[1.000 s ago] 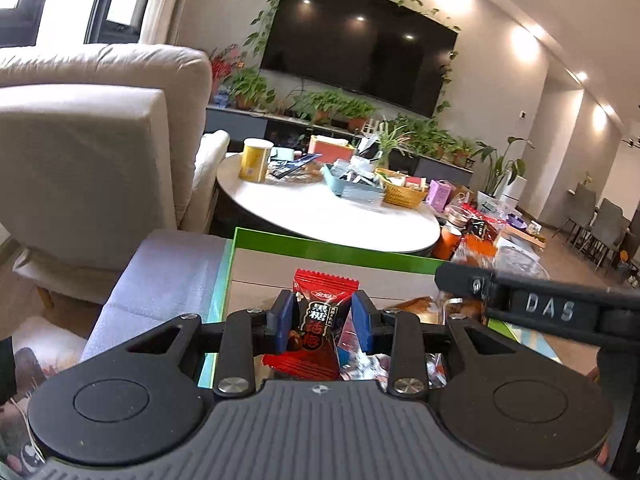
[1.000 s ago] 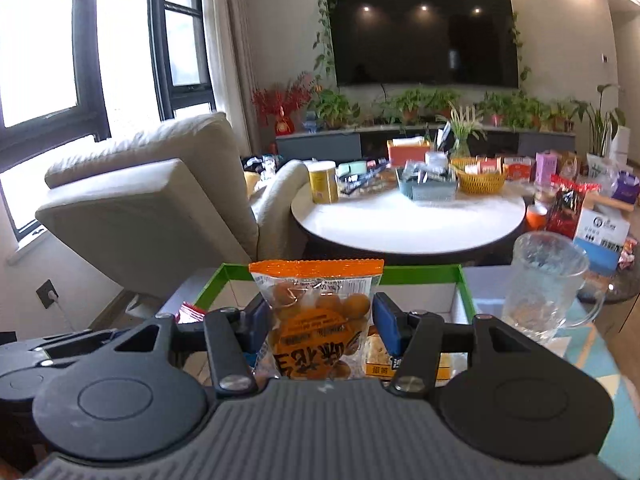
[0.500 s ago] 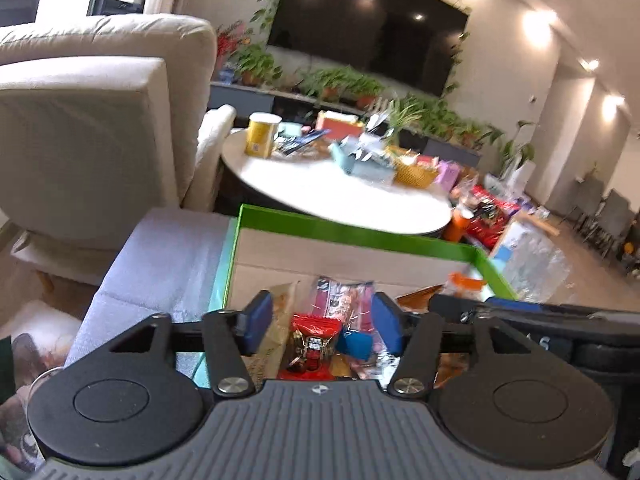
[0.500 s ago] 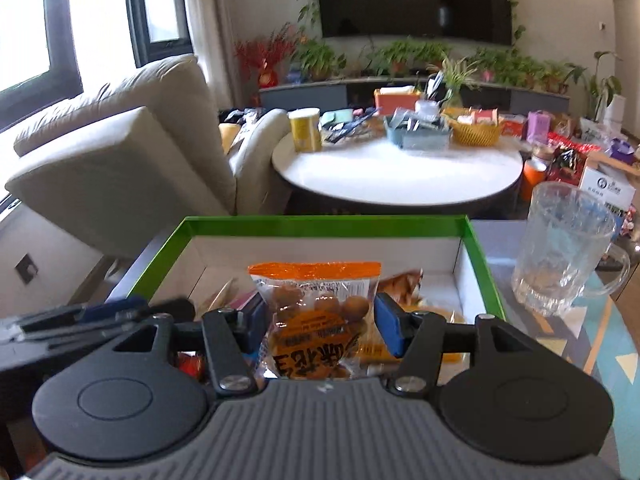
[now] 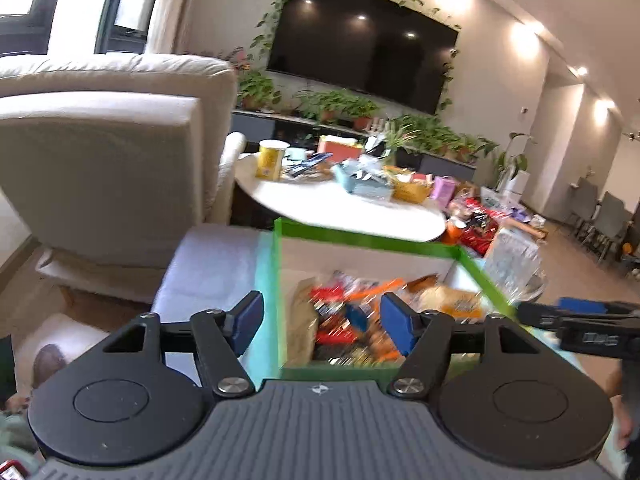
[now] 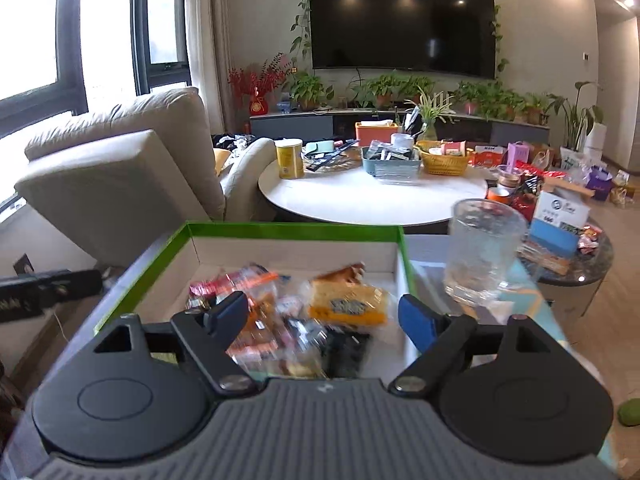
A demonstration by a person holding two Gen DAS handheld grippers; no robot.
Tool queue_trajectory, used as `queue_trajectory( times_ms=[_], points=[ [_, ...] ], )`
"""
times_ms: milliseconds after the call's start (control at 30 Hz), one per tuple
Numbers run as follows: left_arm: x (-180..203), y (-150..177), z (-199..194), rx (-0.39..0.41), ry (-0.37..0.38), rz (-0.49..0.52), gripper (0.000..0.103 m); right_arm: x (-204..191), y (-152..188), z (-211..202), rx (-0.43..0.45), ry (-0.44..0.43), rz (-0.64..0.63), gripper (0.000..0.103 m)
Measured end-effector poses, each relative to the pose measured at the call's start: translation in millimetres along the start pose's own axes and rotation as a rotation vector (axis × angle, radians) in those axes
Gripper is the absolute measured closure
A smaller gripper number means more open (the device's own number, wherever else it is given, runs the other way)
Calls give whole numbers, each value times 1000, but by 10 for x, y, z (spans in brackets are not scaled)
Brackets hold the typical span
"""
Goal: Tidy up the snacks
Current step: 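Carry both snacks into the green box and open both tools, then move the left tool to the brown chocolate ball on the dish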
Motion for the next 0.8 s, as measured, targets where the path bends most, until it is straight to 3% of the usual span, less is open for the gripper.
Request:
queue_trajectory(
  times_ms=[200,333,433,633,667,700,767,800],
  points=[
    [-166,428,78,-89,-16,-80,40,355,462,-99,-58,79,23,47],
    [-61,594,252,-103,-84,-32,40,435,736,-84,-127,43,100,47],
    [18,672,397,-131,-83,-26,40,321,849,-127,-140,-17,129,47],
    [56,718,552,-147,-113,-26,41,-68,941,-55,-155,-73,-17,46],
    [74,743,574,-157,-100,-25,44,-110,953,-12,-162,-71,-31,46],
    [78,773,597,-172,-96,-20,57,-111,975,16,-166,-71,-34,46],
    [84,795,602,-165,-129,24,68,-159,986,84,-176,-89,-28,46],
    [101,800,593,-166,-132,54,68,-162,1015,82,-182,-102,-22,46]
  ],
)
Point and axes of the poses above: each gripper's, at about its wrist camera, not at the fingertips, and z roughly the way its jaws point, x to its right, y to its underside, the point moved 10 cm from there along z, roughly the way its jaws point, and after that the axes turned 7 degrees about -x, right-handed, at the moved point
